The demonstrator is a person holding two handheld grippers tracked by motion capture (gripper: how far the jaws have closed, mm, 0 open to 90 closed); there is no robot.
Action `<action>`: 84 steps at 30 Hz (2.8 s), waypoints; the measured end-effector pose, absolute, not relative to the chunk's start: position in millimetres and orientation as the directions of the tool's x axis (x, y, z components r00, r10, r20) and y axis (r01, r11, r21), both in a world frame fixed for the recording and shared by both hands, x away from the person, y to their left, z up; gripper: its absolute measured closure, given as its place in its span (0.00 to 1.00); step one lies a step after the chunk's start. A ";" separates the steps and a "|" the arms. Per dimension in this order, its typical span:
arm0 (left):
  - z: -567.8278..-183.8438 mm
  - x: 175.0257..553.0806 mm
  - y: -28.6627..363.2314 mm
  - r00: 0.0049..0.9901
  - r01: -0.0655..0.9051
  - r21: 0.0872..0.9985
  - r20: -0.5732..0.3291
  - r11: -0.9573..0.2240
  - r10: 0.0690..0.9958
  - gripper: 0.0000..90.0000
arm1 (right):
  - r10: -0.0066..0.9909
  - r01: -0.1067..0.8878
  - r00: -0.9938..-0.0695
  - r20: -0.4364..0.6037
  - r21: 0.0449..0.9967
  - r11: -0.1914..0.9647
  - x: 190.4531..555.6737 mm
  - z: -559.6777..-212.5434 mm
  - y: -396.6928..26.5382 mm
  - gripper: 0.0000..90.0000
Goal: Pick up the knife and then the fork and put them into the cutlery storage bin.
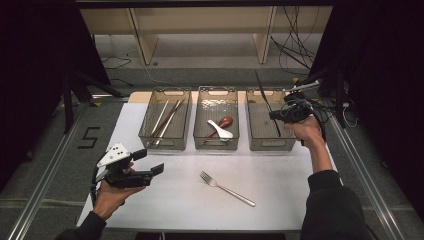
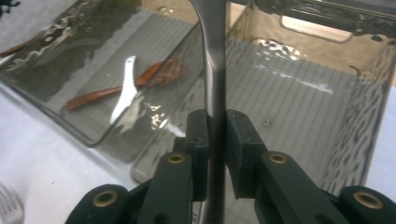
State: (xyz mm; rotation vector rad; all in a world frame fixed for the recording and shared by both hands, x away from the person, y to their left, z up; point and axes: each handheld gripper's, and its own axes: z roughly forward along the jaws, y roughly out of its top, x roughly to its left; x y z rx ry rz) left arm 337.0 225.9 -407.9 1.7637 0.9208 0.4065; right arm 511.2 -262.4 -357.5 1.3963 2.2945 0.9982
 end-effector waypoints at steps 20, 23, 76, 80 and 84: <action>-408.4 337.0 225.1 0.650 0.391 0.908 -0.156 -0.151 0.744 0.18 | 0.911 0.711 -0.407 0.070 0.650 0.268 525.4 -373.0 -276.2 0.89; -408.4 337.0 225.6 0.653 0.390 0.908 -0.153 -0.156 0.742 0.18 | 0.912 0.712 -0.407 0.058 0.646 0.276 527.0 -375.9 -274.8 0.89; -408.6 336.2 225.6 0.650 0.386 0.910 -0.152 -0.151 0.745 0.18 | 0.749 0.563 -0.659 0.061 0.701 0.438 435.2 -356.6 -200.1 0.37; -408.8 336.0 225.3 0.651 0.386 0.910 -0.151 -0.153 0.744 0.18 | 0.732 0.551 -0.679 0.051 0.695 0.462 429.5 -356.0 -192.9 0.36; -408.8 335.6 225.5 0.654 0.385 0.909 -0.146 -0.160 0.743 0.18 | 0.710 0.543 -0.702 0.053 0.684 0.486 423.0 -358.0 -182.9 0.35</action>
